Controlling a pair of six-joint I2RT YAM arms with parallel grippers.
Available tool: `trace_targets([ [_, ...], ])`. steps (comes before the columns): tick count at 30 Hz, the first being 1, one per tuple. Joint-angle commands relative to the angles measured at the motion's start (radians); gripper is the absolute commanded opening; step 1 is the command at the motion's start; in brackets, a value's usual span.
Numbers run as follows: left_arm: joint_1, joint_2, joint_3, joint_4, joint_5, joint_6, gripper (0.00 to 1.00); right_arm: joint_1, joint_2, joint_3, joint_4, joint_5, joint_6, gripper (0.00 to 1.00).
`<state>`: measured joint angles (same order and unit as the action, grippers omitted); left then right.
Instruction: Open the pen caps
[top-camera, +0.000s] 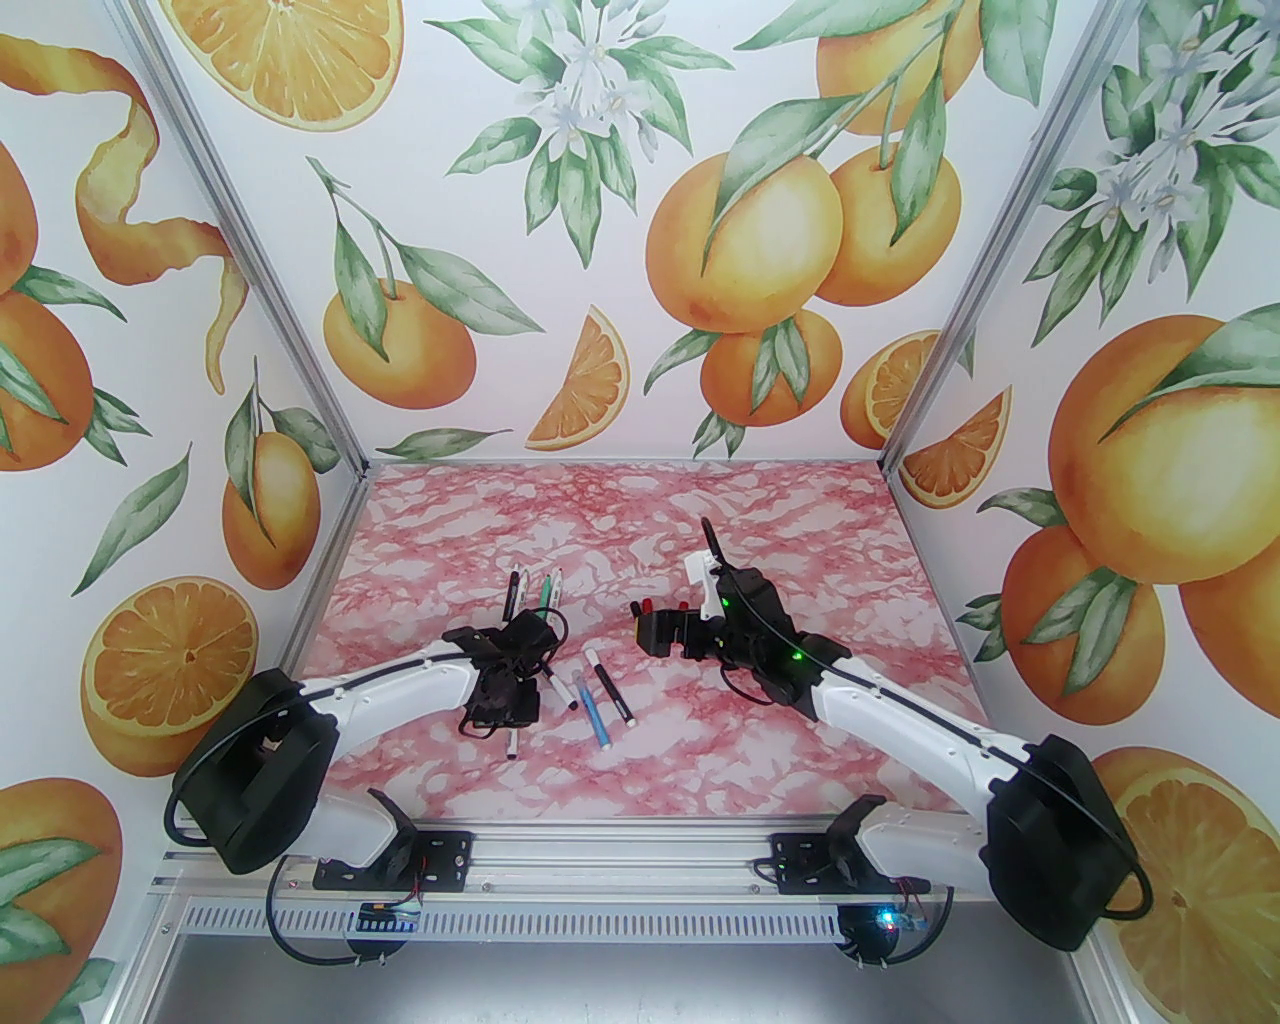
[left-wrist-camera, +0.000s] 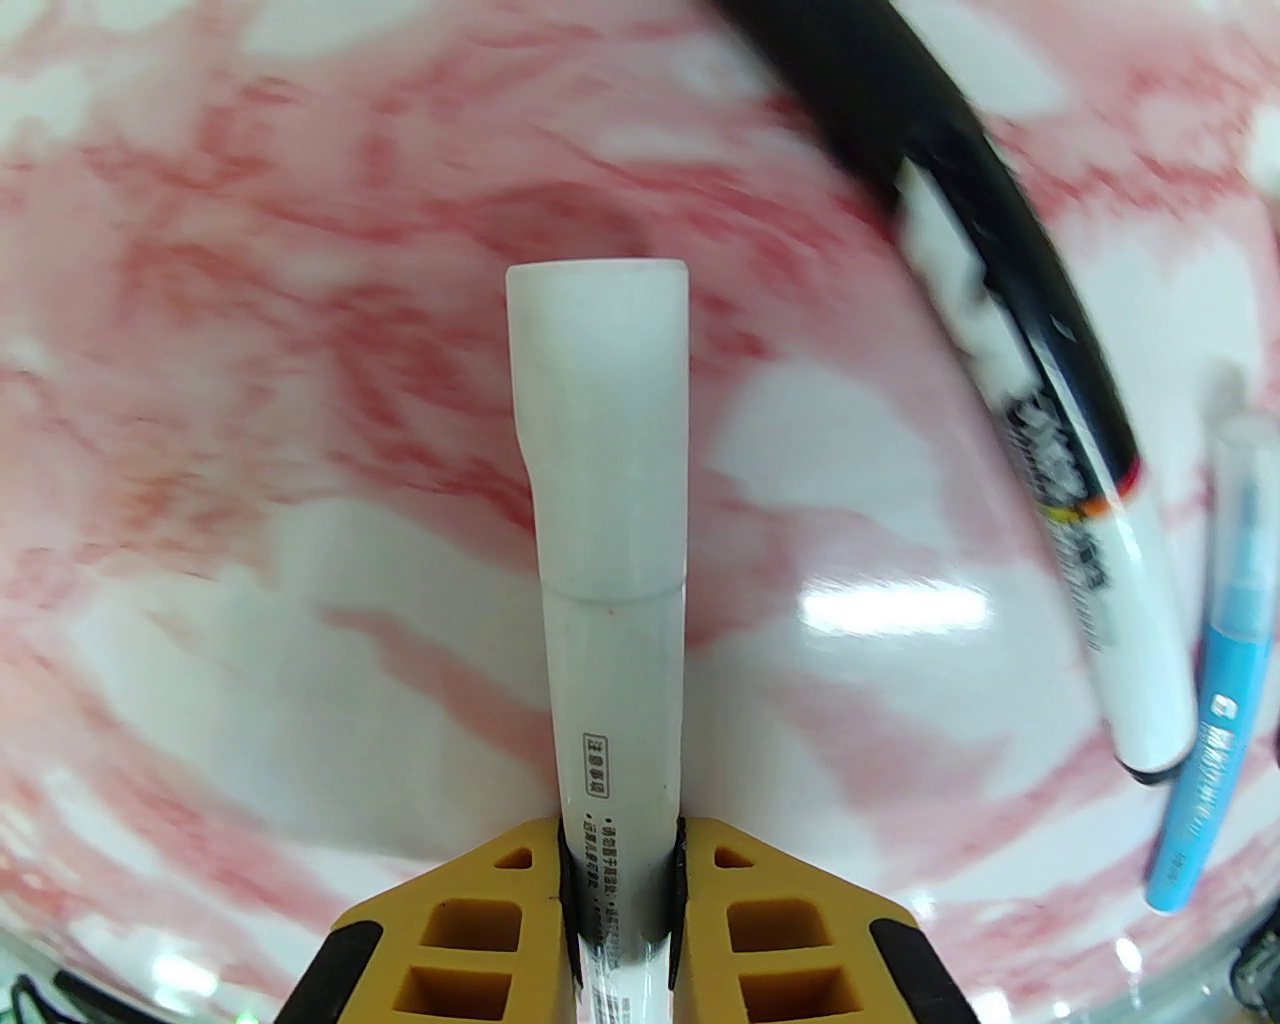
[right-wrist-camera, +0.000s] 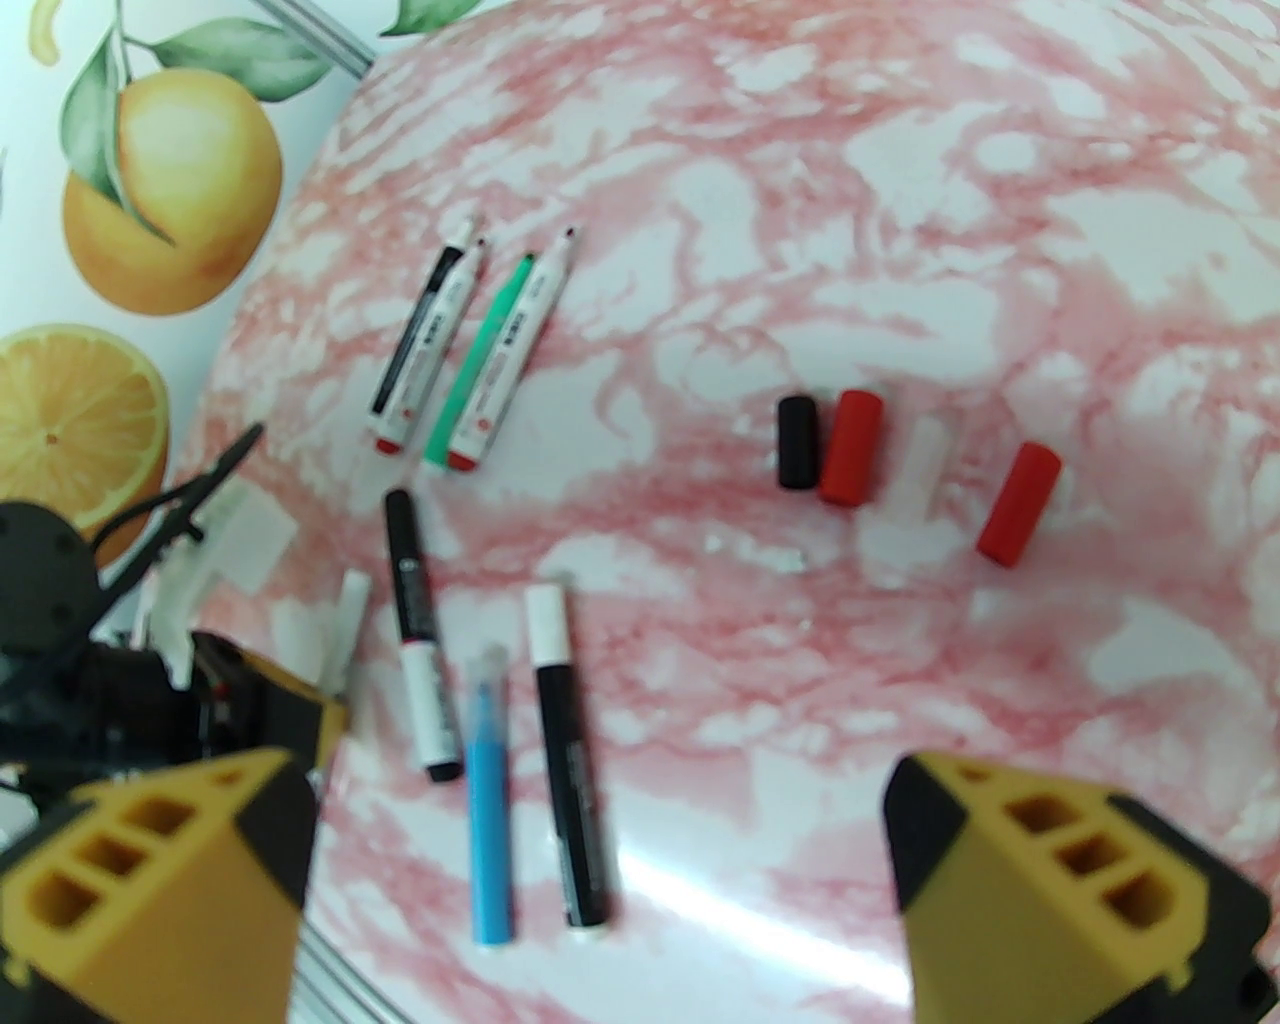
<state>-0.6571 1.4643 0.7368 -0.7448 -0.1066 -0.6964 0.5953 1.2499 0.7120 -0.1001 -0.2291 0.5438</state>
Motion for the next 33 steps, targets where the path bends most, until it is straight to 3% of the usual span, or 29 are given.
trace_targets([
  [1,0.011,-0.068,0.041,-0.034,-0.064,0.035,0.16,0.007,0.009,0.007,0.021,-0.011,0.018,1.00],
  [6,0.033,-0.196,0.090,0.004,0.000,0.127,0.17,0.007,0.045,0.058,0.027,-0.039,0.095,0.99],
  [12,0.062,-0.292,0.107,0.212,0.220,0.260,0.17,0.003,0.065,0.130,0.045,-0.026,0.229,0.97],
  [22,0.056,-0.237,0.158,0.531,0.584,0.352,0.15,-0.005,0.132,0.304,-0.035,-0.055,0.246,0.74],
  [33,0.011,-0.091,0.239,0.609,0.662,0.367,0.14,0.013,0.147,0.328,-0.041,-0.067,0.218,0.58],
])
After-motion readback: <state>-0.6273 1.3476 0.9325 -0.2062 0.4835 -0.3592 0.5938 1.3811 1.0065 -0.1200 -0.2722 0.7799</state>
